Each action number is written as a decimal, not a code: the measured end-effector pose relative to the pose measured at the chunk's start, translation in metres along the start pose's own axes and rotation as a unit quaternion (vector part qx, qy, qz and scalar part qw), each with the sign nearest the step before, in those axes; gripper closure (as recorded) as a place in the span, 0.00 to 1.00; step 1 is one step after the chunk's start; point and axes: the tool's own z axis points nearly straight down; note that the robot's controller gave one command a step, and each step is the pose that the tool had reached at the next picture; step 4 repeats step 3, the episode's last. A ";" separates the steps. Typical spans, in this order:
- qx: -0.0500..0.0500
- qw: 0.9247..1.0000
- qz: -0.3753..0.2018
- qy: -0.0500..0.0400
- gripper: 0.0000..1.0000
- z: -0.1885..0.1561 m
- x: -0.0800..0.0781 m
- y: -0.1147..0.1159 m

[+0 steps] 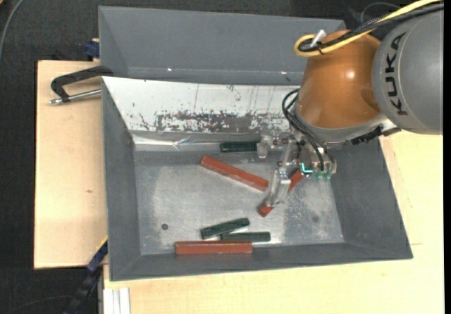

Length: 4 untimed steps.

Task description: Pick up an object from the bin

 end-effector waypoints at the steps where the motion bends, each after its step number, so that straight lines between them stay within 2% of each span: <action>1: 0.000 0.997 -0.081 -0.001 0.00 0.109 -0.020 -0.007; 2: 0.000 0.997 -0.080 -0.004 1.00 0.106 -0.022 -0.007; 3: 0.000 0.998 -0.061 -0.006 1.00 -0.030 0.004 0.012; 4: 0.000 0.998 -0.061 -0.006 1.00 -0.030 0.004 0.012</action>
Offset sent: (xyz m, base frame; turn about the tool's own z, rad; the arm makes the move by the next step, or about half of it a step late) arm 0.0205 -0.0078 -0.1071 -0.1615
